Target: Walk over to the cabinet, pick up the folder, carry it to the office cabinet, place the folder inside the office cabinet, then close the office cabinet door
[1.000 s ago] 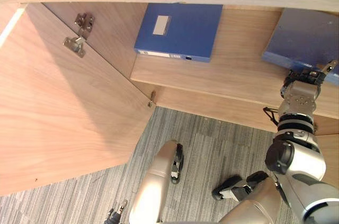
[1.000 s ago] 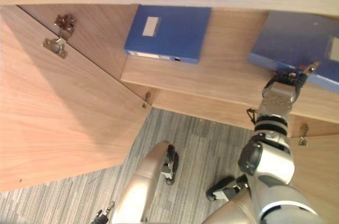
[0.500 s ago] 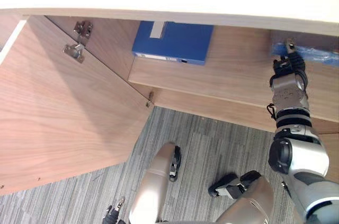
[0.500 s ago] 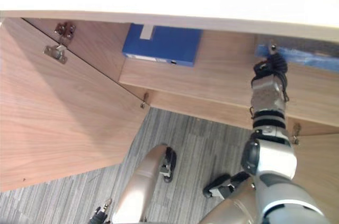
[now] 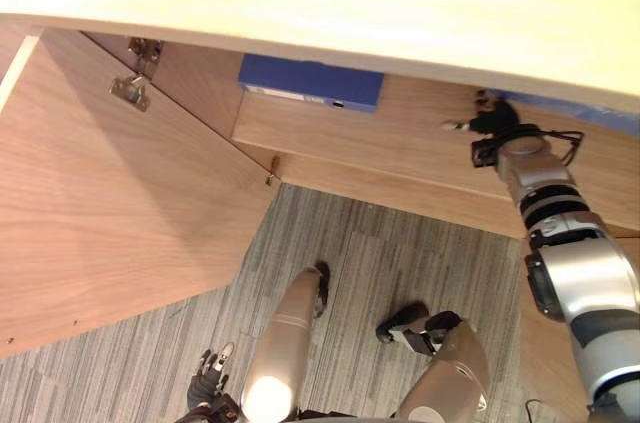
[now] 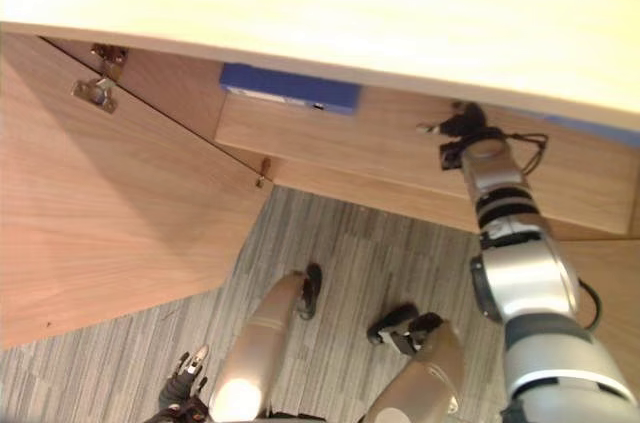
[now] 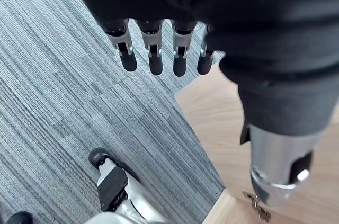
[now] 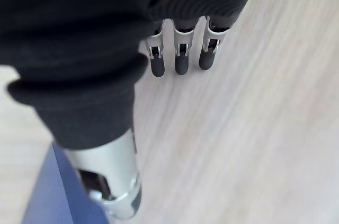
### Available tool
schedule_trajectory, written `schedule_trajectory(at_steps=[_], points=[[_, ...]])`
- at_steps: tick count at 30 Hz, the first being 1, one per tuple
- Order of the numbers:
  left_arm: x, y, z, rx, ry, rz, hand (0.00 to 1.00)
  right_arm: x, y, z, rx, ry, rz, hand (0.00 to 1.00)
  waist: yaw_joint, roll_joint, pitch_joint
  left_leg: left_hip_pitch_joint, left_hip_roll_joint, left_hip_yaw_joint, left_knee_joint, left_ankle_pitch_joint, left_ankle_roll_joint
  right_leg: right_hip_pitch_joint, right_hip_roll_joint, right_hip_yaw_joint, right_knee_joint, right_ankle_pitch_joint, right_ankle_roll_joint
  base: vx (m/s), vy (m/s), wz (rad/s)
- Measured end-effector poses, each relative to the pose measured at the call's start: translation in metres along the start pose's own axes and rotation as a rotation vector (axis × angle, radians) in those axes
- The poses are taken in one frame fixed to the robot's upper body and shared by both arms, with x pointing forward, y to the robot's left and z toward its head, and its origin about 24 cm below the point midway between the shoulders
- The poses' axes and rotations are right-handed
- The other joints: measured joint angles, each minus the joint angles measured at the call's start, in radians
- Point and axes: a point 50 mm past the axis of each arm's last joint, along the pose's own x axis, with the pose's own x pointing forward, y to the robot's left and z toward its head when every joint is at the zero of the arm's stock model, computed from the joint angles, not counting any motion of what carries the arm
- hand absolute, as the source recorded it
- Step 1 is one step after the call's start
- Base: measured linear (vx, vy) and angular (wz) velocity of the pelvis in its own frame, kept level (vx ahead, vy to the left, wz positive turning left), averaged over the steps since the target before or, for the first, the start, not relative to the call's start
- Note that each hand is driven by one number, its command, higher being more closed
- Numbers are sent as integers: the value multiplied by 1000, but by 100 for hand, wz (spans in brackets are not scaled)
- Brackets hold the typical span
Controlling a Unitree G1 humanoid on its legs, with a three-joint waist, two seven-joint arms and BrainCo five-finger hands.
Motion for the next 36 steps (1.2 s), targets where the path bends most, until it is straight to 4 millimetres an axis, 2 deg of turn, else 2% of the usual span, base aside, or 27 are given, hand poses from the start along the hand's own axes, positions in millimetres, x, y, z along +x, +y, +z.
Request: schedule_trajectory(at_steps=[4, 6, 8, 11, 12, 13, 14, 16, 19, 22, 24, 29, 31, 33, 34, 35, 36], points=[[2, 3, 9, 45, -15, -29, 0, 0, 45, -11, -168, 22, 181, 0, -10, -17, 3, 95, 36, 9, -128, 46, -7, 73, 79, -20, -133, 52, -5, 64, -77, -24], [3, 4, 13, 56, -26, -34, 0, -2, 75, -17, -243, 29, 264, 0, -14, -31, -3, 148, 56, 18, -205, 75, -17, 109, 125, -26, -213, 83, -9, 63, -78, -27], [3, 4, 14, 60, -28, -37, 0, -8, 107, -25, -317, 36, 341, 0, -17, -52, -18, 200, 70, 30, -278, 104, -30, 140, 161, -28, -277, 105, -11, 65, -75, -21], [4, 4, 13, 61, -16, -38, 0, -16, 140, -33, -388, 40, 417, 0, -16, -68, -30, 253, 91, 40, -337, 125, -42, 177, 202, -28, -339, 125, -15, 69, -61, -20], [4, 3, 12, 64, -9, -40, 0, -23, 159, -43, -415, 52, 466, 0, -18, -75, -38, 290, 99, 44, -371, 134, -43, 205, 223, -29, -370, 132, -14, 63, -57, -15], [4, 3, 12, 67, -8, -40, 0, -26, 166, -48, -428, 61, 485, 0, -16, -78, -41, 306, 103, 47, -383, 138, -48, 219, 231, -29, -382, 135, -14, 74, -65, -15], [4, 2, 12, 74, -5, -41, 0, -34, 180, -61, -430, 102, 542, 0, -13, -79, -50, 336, 111, 52, -407, 145, -53, 245, 248, -29, -408, 142, -13, 59, -46, -16], [7, 0, 11, 82, 10, -47, 0, -57, 206, -104, -408, 231, 659, 0, -8, -79, -85, 380, 123, 57, -459, 165, -63, 283, 279, -34, -461, 157, -12, 73, -48, -9], [10, 2, 8, 84, 37, -39, 0, -80, 224, -137, -323, 343, 725, 0, -11, -79, -99, 435, 148, 63, -505, 180, -72, 337, 330, -36, -534, 183, -16, 40, -40, -13], [14, 5, 5, 94, 65, -22, 0, -93, 226, -161, -225, 428, 724, 0, -13, -80, -128, 479, 166, 66, -552, 194, -78, 378, 378, -35, -610, 218, -21, 19, -44, -15], [15, 11, -3, 95, 106, 3, 0, -110, 226, -187, -127, 523, 715, 0, -20, -83, -167, 532, 177, 68, -609, 210, -83, 429, 420, -34, -693, 257, -19, 4, -11, -12], [15, 25, -14, 97, 163, 63, 0, -148, 226, -234, 90, 704, 625, 0, -36, -97, -217, 582, 180, 90, -618, 213, -74, 501, 473, -1, -825, 334, -13, -24, 43, -19], [13, 30, -19, 92, 182, 86, 0, -162, 229, -247, 203, 770, 562, 0, -35, -96, -219, 582, 182, 81, -559, 181, -72, 504, 482, 47, -836, 352, -15, -70, 80, -70], [7, 40, -36, 68, 241, 151, 0, -182, 232, -262, 380, 854, 447, 0, -33, -81, -229, 597, 181, -30, -478, 101, -85, 490, 508, 152, -843, 375, -16, -92, 115, -130], [5, 42, -40, 65, 256, 168, 0, -187, 233, -266, 413, 872, 416, 0, -33, -74, -235, 605, 181, -59, -474, 78, -88, 482, 517, 184, -843, 379, -13, -139, 192, -152], [2, 44, -47, 72, 281, 185, 0, -204, 233, -278, 472, 927, 359, 0, -38, -64, -249, 623, 177, -92, -473, 30, -97, 464, 532, 236, -843, 387, -8, -124, 191, -118], [3, 46, -46, 93, 284, 191, 0, -215, 234, -285, 508, 965, 320, 0, -47, -71, -254, 629, 166, -79, -472, 23, -96, 456, 529, 268, -844, 395, 2, -179, 254, -120]])
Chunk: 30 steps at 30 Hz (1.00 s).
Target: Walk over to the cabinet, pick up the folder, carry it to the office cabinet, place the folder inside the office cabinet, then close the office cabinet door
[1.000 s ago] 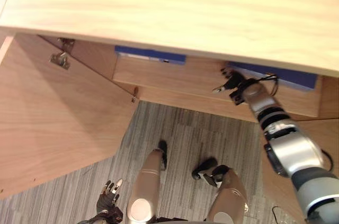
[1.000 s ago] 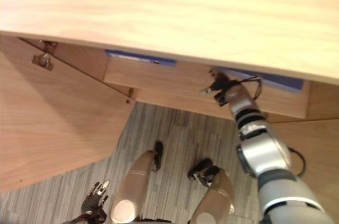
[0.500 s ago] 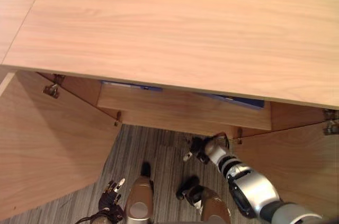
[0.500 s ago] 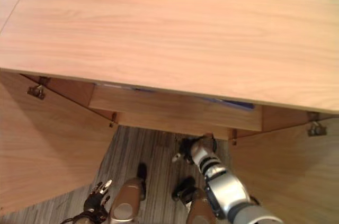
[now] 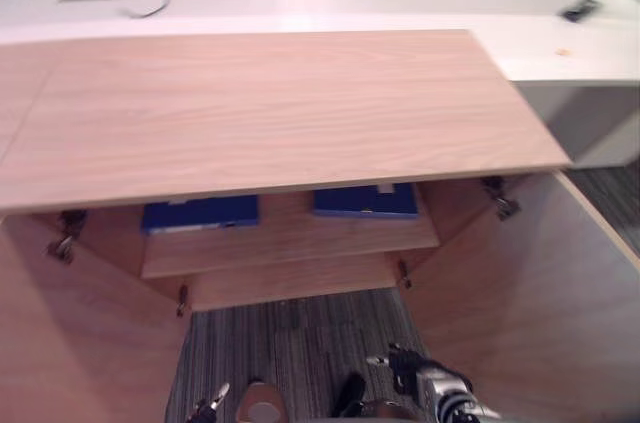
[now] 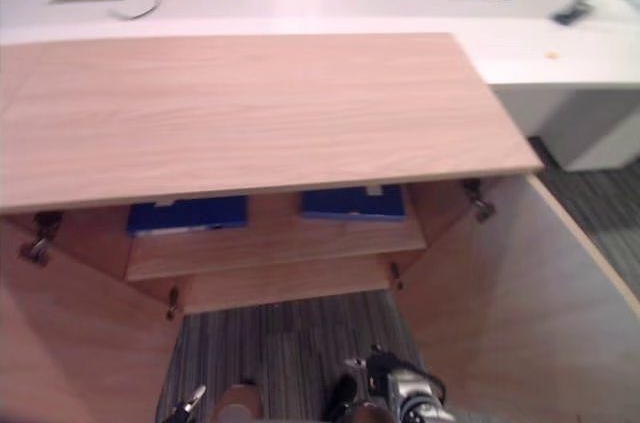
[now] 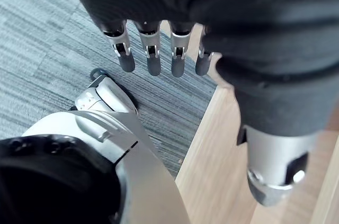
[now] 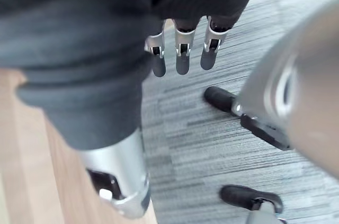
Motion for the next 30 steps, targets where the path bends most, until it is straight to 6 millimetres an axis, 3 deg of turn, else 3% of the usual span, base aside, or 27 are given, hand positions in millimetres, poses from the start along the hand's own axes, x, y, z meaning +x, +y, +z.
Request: schedule_trajectory(at_steps=[1, 3, 7, 13, 15, 16, 17, 19, 20, 21, 23, 24, 25, 26, 27, 28, 29, 30], points=[[1, 1, 1, 21, -11, 9, 0, -2, -12, -16, 99, 13, -49, 0, -21, -5, -16, 6, -21, 22, -10, -5, 10, -18, -9, 47, -9, 25, 8, -103, 145, -68], [1, 3, 0, 57, -7, 19, 0, -4, -19, -23, 162, 11, -84, 0, -40, -6, -24, 12, -36, 40, -13, -4, 18, -19, -19, 68, -22, 45, 17, -93, 151, -51], [3, 4, -1, 130, 4, 32, 0, -11, -36, -49, 299, 23, -162, 0, -59, -4, -55, 77, -87, 138, -84, 26, 64, -48, -58, 155, 1, 78, 32, -35, 151, -54], [4, 4, -1, 143, 7, 34, 0, -12, -36, -48, 341, 3, -179, 0, -71, -9, -54, 139, -113, 235, -115, 30, 79, -55, -76, 231, 29, 88, 46, -22, 96, -40], [5, 3, 1, 152, 1, 31, 0, -12, -34, -40, 345, -29, -174, 0, -67, -5, -53, 145, -107, 296, -117, 33, 101, -84, -106, 143, 69, 57, 23, -67, 34, -51], [5, 1, 1, 154, -2, 29, 0, -12, -36, -35, 358, -50, -183, 0, -70, 4, -45, 154, -100, 316, -122, 37, 108, -93, -154, 26, 134, 14, -21, -19, 8, -71], [4, 1, -1, 152, 2, 29, 0, -13, -38, -34, 369, -57, -190, 0, -67, 6, -41, 186, -91, 356, -139, 41, 108, -82, -221, -120, 228, -23, -29, 45, -13, -83], [3, 7, -3, 136, 9, 49, 0, -13, -36, -39, 378, -45, -207, 0, -63, -8, -48, 208, -74, 409, -104, 33, 113, -59, -277, -216, 304, -57, -23, 102, -67, -88], [5, 6, 1, 119, 2, 52, 0, -14, -36, -41, 385, -44, -207, 0, -68, -20, -42, 193, -60, 425, -50, 8, 110, -52, -251, -249, 301, -52, -37, 73, -148, -96], [5, 4, 0, 97, 7, 57, 0, -14, -38, -41, 403, -47, -216, 0, -68, -9, -44, 193, -40, 424, -50, -2, 127, -53, -208, -233, 266, -35, -61, 14, -136, -95], [6, 2, -3, 100, 26, 52, 0, -13, -38, -42, 416, -39, -217, 0, -56, -2, -52, 221, -42, 403, -137, 3, 137, -50, -127, -195, 149, 12, -65, -78, -58, -106], [6, 2, -2, 100, 23, 54, 0, -13, -39, -39, 432, -40, -219, 0, -61, 3, -51, 225, -34, 435, -165, 40, 102, -60, -146, -241, 189, -35, -73, -62, -55, -77], [6, 6, -2, 117, 24, 58, 0, -14, -44, -54, 475, 11, -243, 0, -73, -10, -48, 246, -57, 446, -181, 47, 93, -56, -273, -322, 445, -170, -45, 27, -70, -30], [6, 7, -3, 127, 29, 59, 0, -15, -46, -58, 476, 27, -250, 0, -76, -12, -49, 257, -60, 450, -182, 46, 92, -34, -296, -326, 469, -196, -26, 69, -72, -15], [6, 9, -3, 131, 33, 63, 0, -15, -47, -61, 475, 40, -252, 0, -75, -18, -49, 266, -64, 455, -183, 45, 88, -13, -303, -323, 449, -200, -12, 114, -133, -38], [5, 11, -6, 132, 51, 72, 0, -15, -47, -62, 472, 49, -250, 0, -71, -21, -51, 265, -64, 462, -183, 45, 76, 3, -258, -307, 368, -214, 4, 105, -164, -55], [5, 11, -9, 133, 69, 71, 0, -14, -49, -59, 471, 43, -248, 0, -69, -2, -51, 262, -47, 458, -189, 57, 81, 4, -209, -291, 316, -190, -11, 91, -167, -69], [5, 11, -11, 130, 77, 73, 0, -14, -49, -57, 469, 46, -247, 0, -69, 1, -50, 263, -34, 454, -193, 58, 79, 2, -185, -283, 296, -183, -20, 48, -166, -65]])
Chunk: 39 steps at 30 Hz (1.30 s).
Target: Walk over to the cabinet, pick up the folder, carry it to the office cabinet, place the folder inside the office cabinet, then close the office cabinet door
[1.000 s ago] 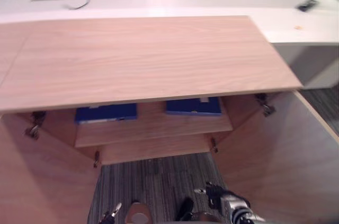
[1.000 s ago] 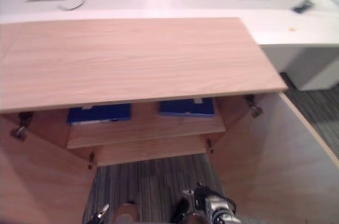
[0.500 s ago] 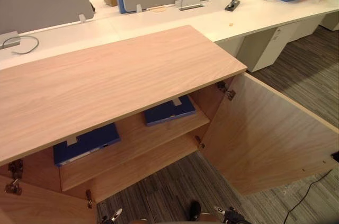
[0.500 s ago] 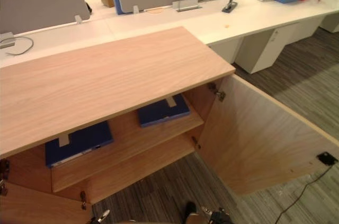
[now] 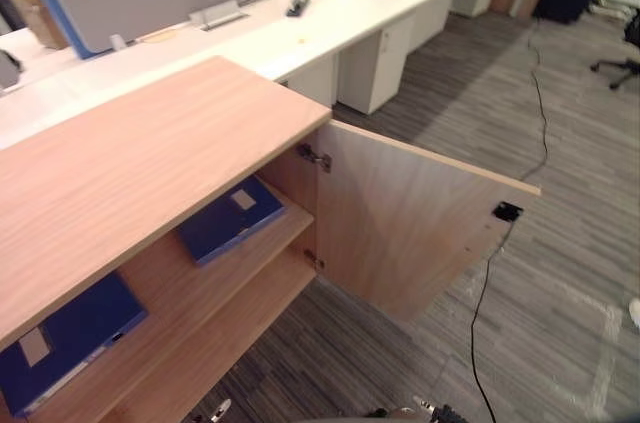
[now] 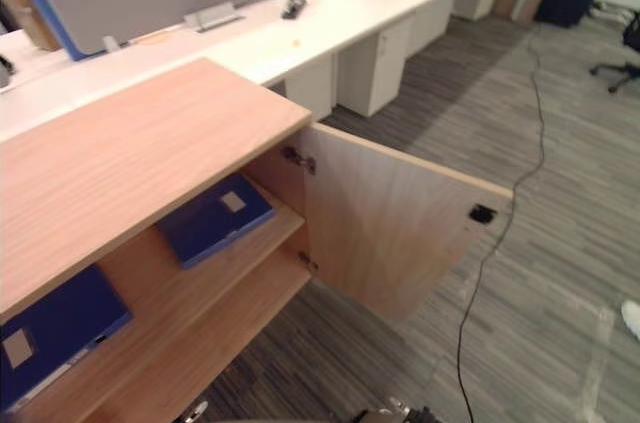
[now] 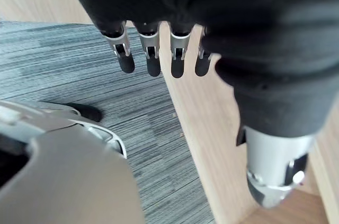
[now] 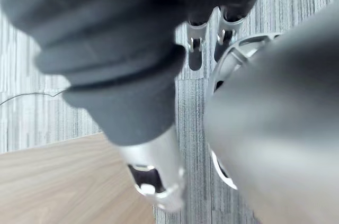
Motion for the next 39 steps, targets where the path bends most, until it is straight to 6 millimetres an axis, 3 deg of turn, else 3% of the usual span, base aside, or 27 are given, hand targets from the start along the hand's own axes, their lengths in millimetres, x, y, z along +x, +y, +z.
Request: schedule_trajectory(at_steps=[2, 5, 7, 18, 22, 23, 24, 25, 27, 28, 32, 34, 36, 37, 38, 39], points=[[0, 1, 0, -9, 6, 7, 0, 0, -2, -4, 5, 12, -5, 0, -2, -8, -1, 1, 28, -6, 10, -2, -4, 10, 48, 17, -38, 6, -11, 16, -137, -37], [0, 1, 0, -35, 6, 12, 0, 0, -2, -4, 7, 14, -11, 0, -6, -10, 5, -26, 65, -9, 78, -27, -32, 16, 90, 31, -80, 23, -18, 18, -96, -20], [0, 1, 0, -51, 6, 18, 0, 0, -1, -3, 7, 12, -10, 0, -6, -13, 7, -32, 77, -9, 106, -45, -29, 13, 104, 50, -87, 27, -19, 23, -34, -31], [0, 1, 2, -23, 4, 8, 0, 0, 1, 1, 80, -16, -9, 0, -18, -3, 8, -27, 49, 17, 96, -51, -34, -20, 120, 131, -134, 83, -6, 29, 64, -23], [0, 1, 2, 16, -2, 3, 0, -4, 25, 52, 121, -196, 31, 0, -16, 3, 11, -26, 21, 17, 73, -14, -30, -17, 120, 153, -187, 127, -3, 29, 75, -20], [0, 0, 2, 29, -5, 0, 0, -8, 39, 77, 142, -281, 48, 0, -17, 6, 11, -26, 13, 14, 68, -1, -31, -13, 120, 158, -210, 142, 0, -2, 33, -10], [0, -1, 3, 37, -9, -5, 0, -11, 44, 89, 161, -326, 61, 0, -19, 8, 11, -27, 10, 13, 65, 5, -32, -10, 120, 157, -222, 149, 1, -3, 36, 2], [0, -3, 6, 42, -24, -11, 0, -21, 52, 118, 208, -439, 86, 0, -12, 18, 11, -28, 4, 9, 60, 13, -33, 1, 120, 156, -246, 162, 5, 6, 33, 10], [-1, -5, 6, 38, -30, -10, 0, -35, 55, 147, 250, -562, 100, 0, -3, 25, 11, -21, -1, 5, 59, 20, -34, 11, 119, 154, -262, 169, 8, 21, 41, 7], [-2, -5, 3, 34, -27, -7, 0, -45, 55, 169, 283, -647, 96, 0, -3, 30, 9, -16, -2, 3, 60, 23, -38, 26, 119, 153, -272, 172, 11, 17, 33, 3], [-3, -6, 3, 38, -32, -12, 0, -61, 29, 211, 425, -780, 14, 0, -4, 37, 5, -18, -6, -10, 80, 27, -41, 56, 117, 141, -313, 188, 21, 16, 29, 6], [-3, -6, 2, 40, -32, -13, 0, -65, 19, 222, 455, -808, -15, 0, -4, 38, 4, -20, -8, -14, 97, 27, -41, 70, 115, 136, -326, 194, 25, 27, 42, 6], [-3, -4, 3, 41, -34, -11, 0, -71, 10, 238, 481, -841, -25, 0, -3, 34, 6, -75, -17, -52, 223, 31, -42, 93, 86, 132, -346, 205, 31, 27, 72, 9], [-3, -4, 2, 34, -33, -11, 0, -72, 9, 243, 478, -847, -28, 0, 1, 25, 11, -88, -17, -64, 240, -3, -29, 97, 73, 134, -346, 209, 36, -19, 113, 8], [-4, -4, -2, 32, -27, -11, 0, -73, 7, 251, 474, -849, -30, 0, -3, 41, 2, -87, -11, -68, 163, -44, -26, 103, 65, 132, -345, 213, 42, -63, 151, 6], [-6, -6, -6, 36, -20, -20, 0, -74, 7, 258, 473, -846, -27, 0, -3, 67, -5, -89, 8, -74, 49, 25, -25, 103, 77, 127, -342, 217, 50, -87, 135, 0]])
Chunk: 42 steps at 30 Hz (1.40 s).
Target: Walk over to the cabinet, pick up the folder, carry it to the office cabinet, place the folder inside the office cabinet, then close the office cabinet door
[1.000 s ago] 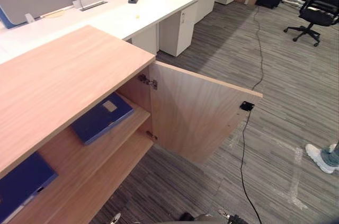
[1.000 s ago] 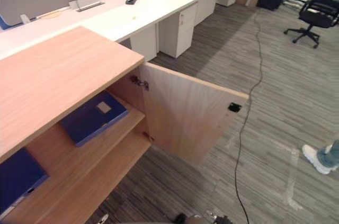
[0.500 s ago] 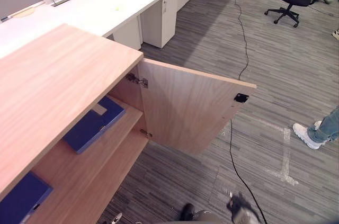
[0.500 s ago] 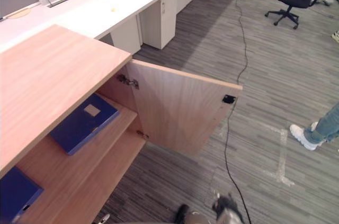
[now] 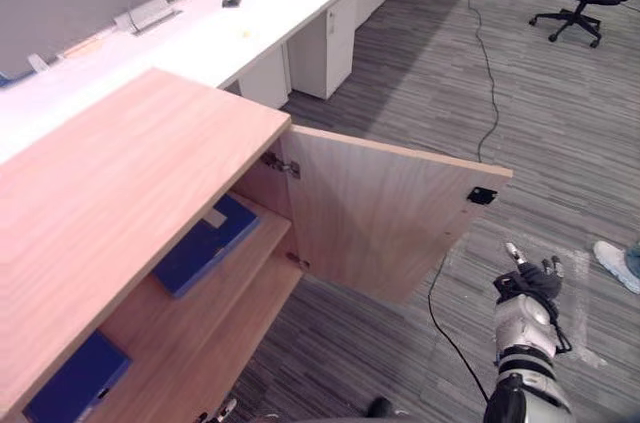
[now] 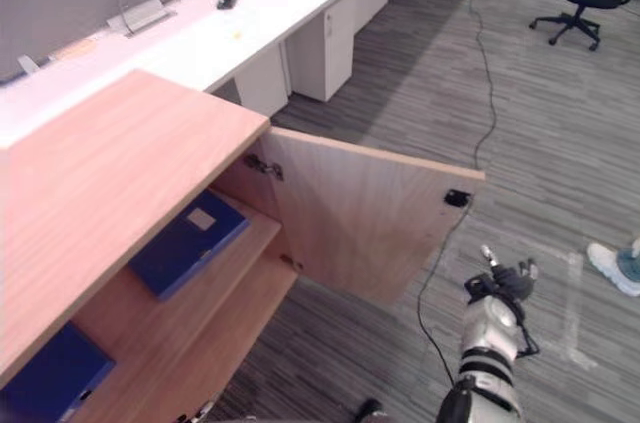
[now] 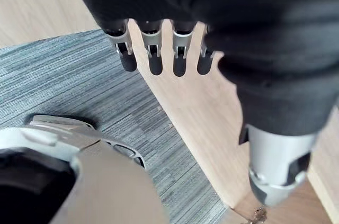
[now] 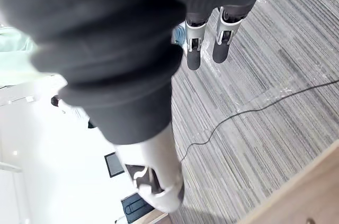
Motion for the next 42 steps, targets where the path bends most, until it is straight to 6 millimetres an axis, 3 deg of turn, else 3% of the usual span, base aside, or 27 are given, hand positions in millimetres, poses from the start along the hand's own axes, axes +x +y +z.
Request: schedule_trajectory(at_steps=[1, 4, 8, 13, 22, 29, 35, 40, 42], points=[[0, -1, -1, 4, 2, -3, 0, 2, 2, 1, 3, 7, 5, 0, 5, 7, 3, 4, 6, -10, -3, -9, -6, 0, 7, 4, 1, 1, 8, -63, 138, -2], [0, 4, 0, 29, -2, 0, 0, 3, 18, -2, 38, 54, 40, 0, 8, -16, 14, 0, -25, -24, -6, -9, -4, -1, -23, 5, -1, 15, 24, -20, 123, 10], [-1, 9, -2, 35, 3, 12, 0, 6, 41, 2, 54, 84, 92, 0, 11, -17, 17, -7, -35, -35, -6, -8, -2, -1, -32, 0, -4, 19, 24, -13, 57, 7], [-1, 5, -1, 38, -2, -2, 0, 14, 62, 31, 15, 41, 165, 0, 21, -14, 21, -15, -27, -51, -6, -7, 0, 9, -23, -21, -19, 20, 23, -5, 3, 8], [-1, 3, 1, 47, -18, -13, 0, 17, 74, 44, -132, 22, 220, 0, 16, -14, 29, -27, -37, -66, -20, 13, 5, 27, -13, -29, -84, 69, 19, -53, 6, 3], [-1, 4, 4, 48, -29, -21, 0, 15, 94, 57, -227, -20, 281, 0, 18, -21, 47, -47, -28, -77, -18, 22, 12, 25, 5, -31, -121, 99, 5, -102, -27, 0], [-1, 5, 4, 47, -32, -18, 0, 7, 110, 52, -435, -65, 413, 0, 10, -26, 58, -65, -8, -81, -3, 21, 5, 15, 31, -24, -135, 104, -2, -91, -55, -7], [-1, 7, 5, 38, -36, -25, 0, -10, 118, 46, -752, -180, 652, 0, -10, -26, 58, -66, 28, -38, 4, 17, -10, -8, 70, 13, -142, 104, -16, -5, -51, -30], [0, 9, 7, 37, -43, -25, 0, -19, 116, 35, -934, -185, 789, 0, -30, -28, 57, -59, 49, -25, 2, 18, -22, -11, 91, 27, -141, 96, -27, 33, -72, -21]])
